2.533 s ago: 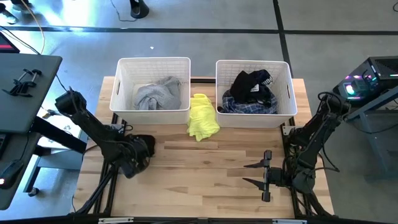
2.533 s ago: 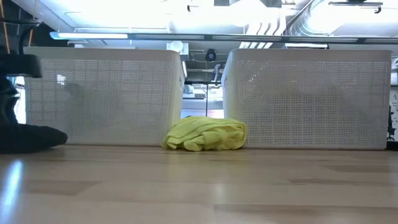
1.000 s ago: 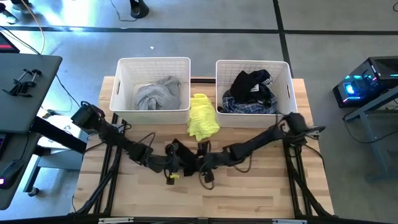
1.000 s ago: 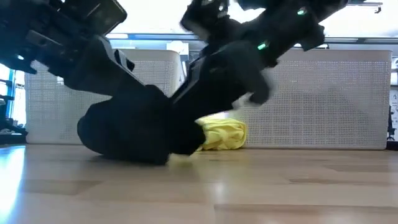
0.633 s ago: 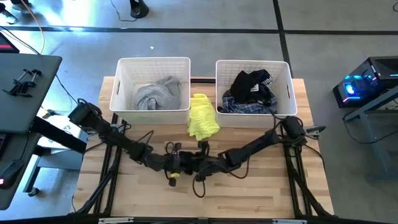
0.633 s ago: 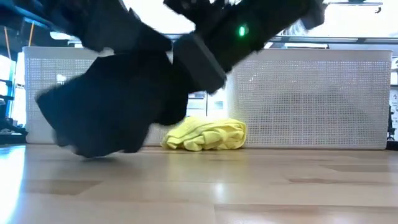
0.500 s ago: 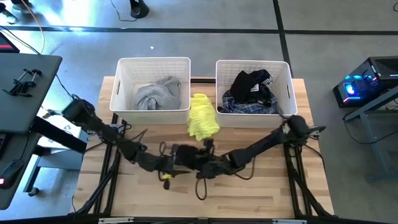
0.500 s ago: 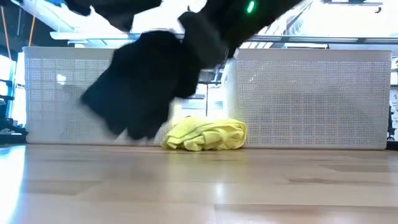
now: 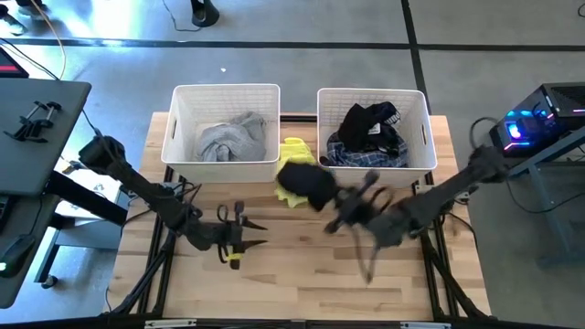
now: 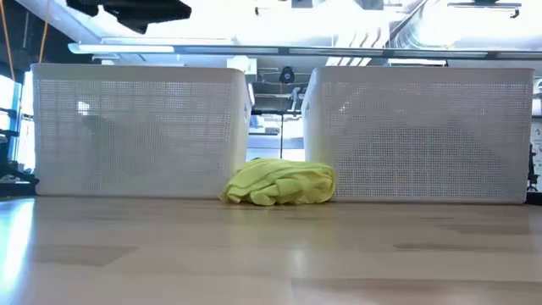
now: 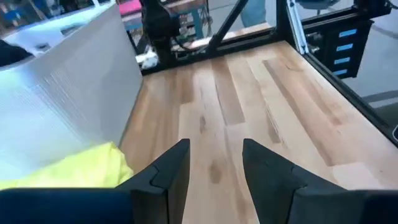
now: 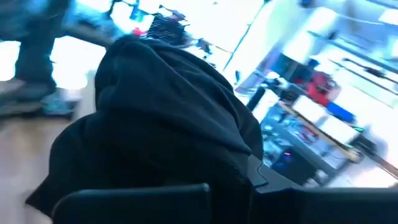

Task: Sort clothes
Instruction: Put the black shorts into the right white laundry bin

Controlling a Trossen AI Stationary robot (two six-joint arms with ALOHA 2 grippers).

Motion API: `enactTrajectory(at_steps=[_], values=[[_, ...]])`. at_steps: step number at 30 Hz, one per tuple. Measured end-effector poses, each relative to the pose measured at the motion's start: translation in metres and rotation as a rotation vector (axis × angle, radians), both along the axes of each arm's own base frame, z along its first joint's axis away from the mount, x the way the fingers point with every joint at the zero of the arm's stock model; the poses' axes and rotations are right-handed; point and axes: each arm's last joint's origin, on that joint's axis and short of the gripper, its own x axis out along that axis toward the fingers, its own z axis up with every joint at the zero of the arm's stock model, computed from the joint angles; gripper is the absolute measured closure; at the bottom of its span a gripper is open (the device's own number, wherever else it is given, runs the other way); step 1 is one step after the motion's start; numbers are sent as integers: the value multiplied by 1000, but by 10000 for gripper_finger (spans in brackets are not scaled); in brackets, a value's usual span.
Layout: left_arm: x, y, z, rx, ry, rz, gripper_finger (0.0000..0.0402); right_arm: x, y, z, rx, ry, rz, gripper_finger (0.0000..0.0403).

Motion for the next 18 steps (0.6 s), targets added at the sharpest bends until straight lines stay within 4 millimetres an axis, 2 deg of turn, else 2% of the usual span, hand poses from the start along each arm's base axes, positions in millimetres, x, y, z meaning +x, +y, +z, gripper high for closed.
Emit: enactTrajectory(at_steps=[4, 9, 13, 15, 18], values=[[1, 1, -3, -13, 12, 31, 266, -36, -38, 43, -6, -58, -106, 399], [1, 1, -4, -13, 14, 47, 266, -88, -107, 79, 80, -194, -287, 400], [1, 1, -4, -12, 14, 48, 266, -130, -154, 78, 205, -258, -362, 400], [1, 1, -4, -12, 14, 48, 266, -145, -174, 69, 332, -259, -368, 400], [2, 2, -4, -8, 11, 50, 266, -160, -199, 49, 523, -159, -454, 400]])
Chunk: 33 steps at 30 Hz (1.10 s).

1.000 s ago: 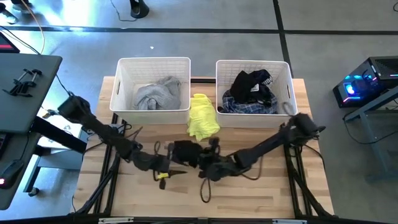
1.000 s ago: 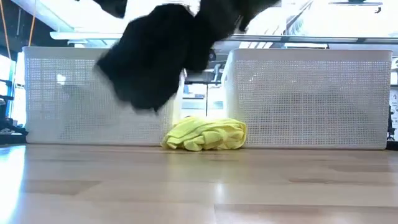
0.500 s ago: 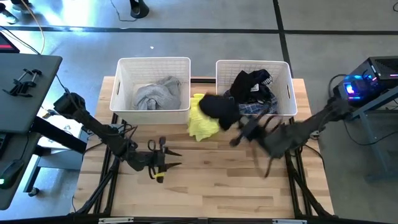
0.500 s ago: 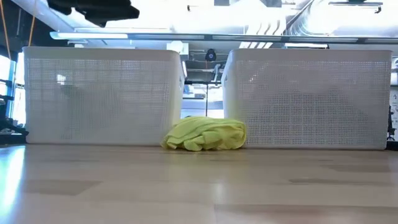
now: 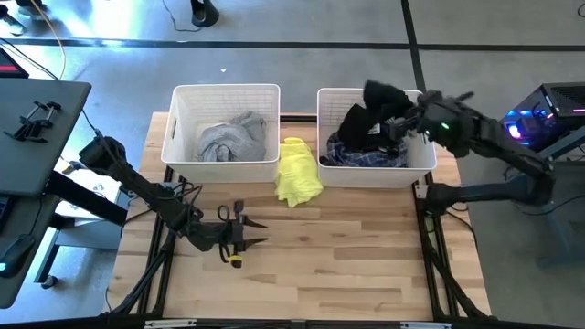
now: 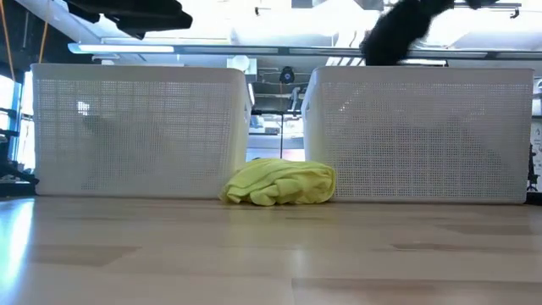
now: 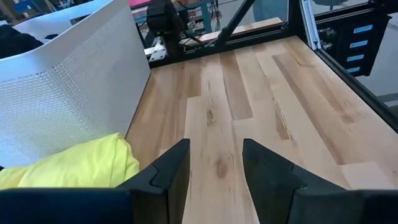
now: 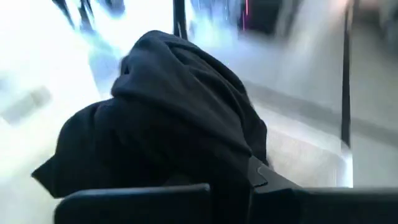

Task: Sort clothes
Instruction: Put the black shorts into the right white laundry bin

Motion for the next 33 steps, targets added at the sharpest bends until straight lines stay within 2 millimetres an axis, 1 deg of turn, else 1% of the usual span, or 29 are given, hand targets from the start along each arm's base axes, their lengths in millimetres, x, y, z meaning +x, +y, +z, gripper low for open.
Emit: enactTrajectory(at_steps=[2, 4, 6, 9, 11, 14, 18, 22, 25, 28, 30, 33], values=[[1, 1, 0, 3, -4, 4, 266, -1, -15, -16, 137, 85, -23, 400], [2, 3, 1, 5, -5, 13, 266, 3, -30, -34, 239, 174, -8, 400], [4, 5, 1, 5, -5, 24, 266, 11, -45, -51, 320, 216, 39, 400], [5, 7, 1, 5, -6, 33, 266, 26, -69, -76, 429, 226, 88, 400], [5, 8, 1, 5, -6, 37, 266, 37, -85, -98, 516, 267, 97, 400], [5, 8, 1, 5, -5, 37, 266, 47, -105, -131, 620, 368, 72, 400], [5, 8, 0, -17, -4, 36, 266, 56, -120, -176, 727, 519, 76, 399], [5, 8, 0, -24, -2, 30, 266, 61, -127, -206, 772, 600, 78, 394], [5, 8, 0, -24, -2, 30, 266, 63, -129, -219, 790, 623, 69, 385], [5, 8, 0, -28, -2, 31, 266, 63, -129, -223, 799, 628, 70, 360], [5, 8, 0, -31, -2, 32, 266, 64, -130, -220, 806, 620, 78, 335], [5, 8, 0, -32, -3, 32, 266, 65, -130, -205, 811, 609, 87, 291]])
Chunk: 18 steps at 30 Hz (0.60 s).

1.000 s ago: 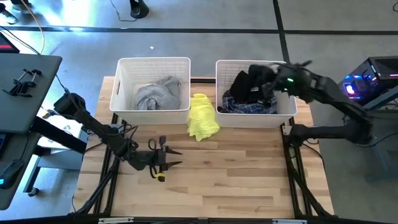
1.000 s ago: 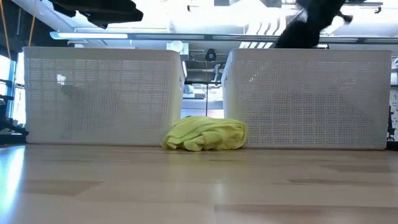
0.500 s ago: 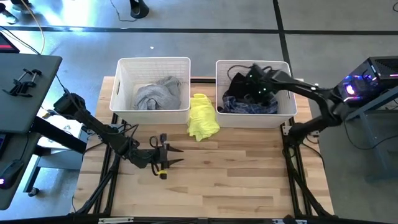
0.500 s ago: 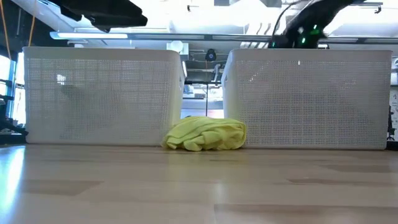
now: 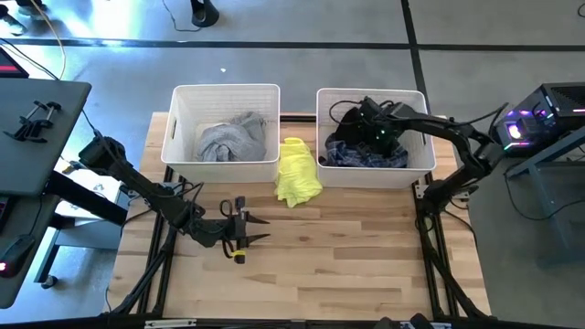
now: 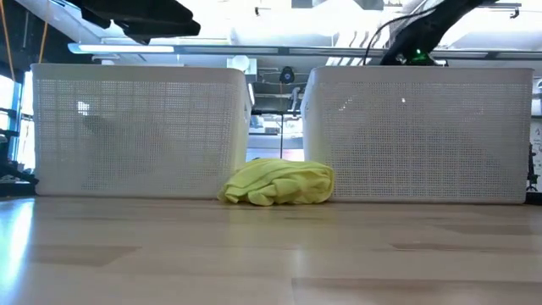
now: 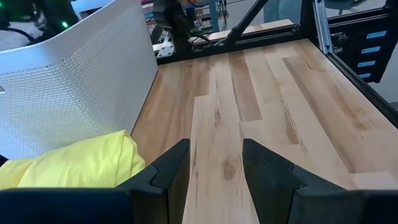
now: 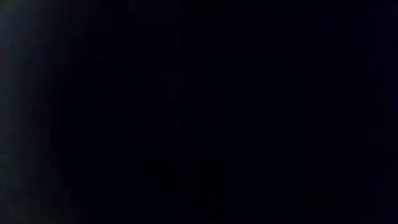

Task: Sort clothes
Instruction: Put the black shorts into the right white laundry bin, then put the yellow shirt into the left white laundry bin

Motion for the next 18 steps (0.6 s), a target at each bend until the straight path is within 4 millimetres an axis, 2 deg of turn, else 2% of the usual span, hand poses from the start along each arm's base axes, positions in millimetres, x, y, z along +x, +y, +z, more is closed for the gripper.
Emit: enactTrajectory(at_steps=[2, 5, 8, 11, 13, 16, 18], values=[[0, 0, 0, 0, 0, 0, 266, 1, 1, 17, -6, -15, 0, 267], [0, 0, 0, 0, -1, 0, 266, 3, 6, 55, -53, -80, 8, 249], [1, 0, 1, -12, -10, 4, 266, 4, 22, 95, -149, -192, 44, 246], [4, 2, -1, -26, -16, 18, 266, 2, 49, 137, -298, -357, 95, 245], [10, 4, -5, -18, -16, 25, 266, -1, 71, 157, -387, -472, 152, 245], [25, 10, -14, -5, -33, 42, 266, -9, 106, 179, -466, -668, 246, 245], [37, 16, -23, 23, -50, 70, 266, -13, 128, 187, -484, -784, 298, 245]])
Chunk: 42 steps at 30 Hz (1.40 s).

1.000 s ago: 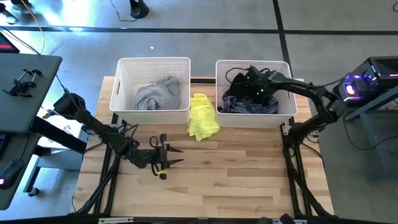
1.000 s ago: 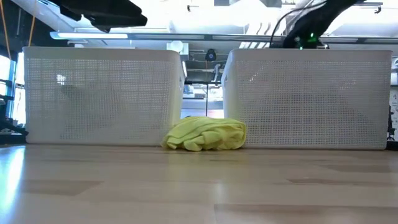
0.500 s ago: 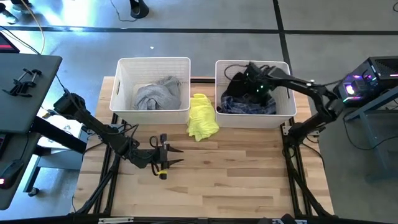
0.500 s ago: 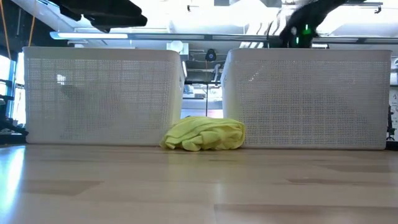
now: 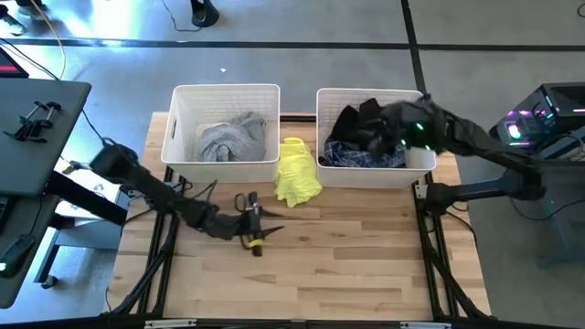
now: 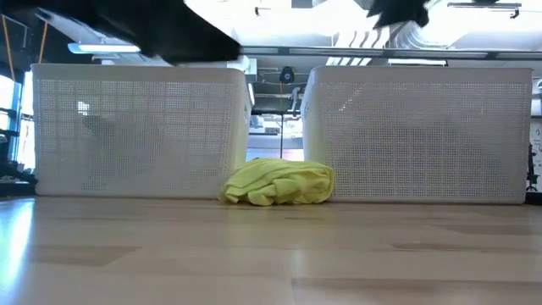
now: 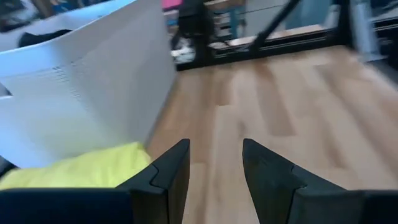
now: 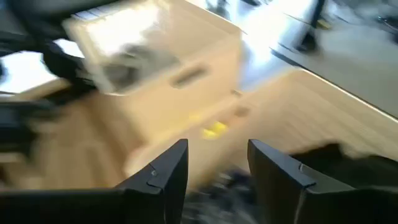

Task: Sort clothes
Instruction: Put the yellow shirt into the left white laundry bin

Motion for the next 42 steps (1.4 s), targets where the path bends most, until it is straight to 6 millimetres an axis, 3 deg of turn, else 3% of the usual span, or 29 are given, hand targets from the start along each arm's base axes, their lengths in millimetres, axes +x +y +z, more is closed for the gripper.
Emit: enactTrajectory(at_steps=[5, 12, 15, 22, 29, 35, 39, 42], values=[[37, 16, -14, 110, 18, 67, 266, -1, 47, -6, 1, -120, 196, 245], [86, 34, -18, 171, 232, 171, 256, 19, 115, -49, -7, -151, 356, 245], [98, 41, -17, 178, 347, 204, 235, 26, 143, -66, -17, -197, 421, 245], [114, 73, -20, 55, 411, 285, 153, 32, 194, -89, -60, -241, 462, 245], [123, 110, -37, -21, 432, 320, 115, 38, 222, -105, -90, -239, 471, 245], [129, 121, -66, 67, 507, 302, 118, 40, 231, -111, -93, -235, 487, 245], [131, 121, -81, 115, 539, 328, 135, 40, 231, -111, -91, -242, 483, 245], [131, 118, -89, 145, 559, 331, 178, 40, 231, -110, -93, -246, 484, 245]])
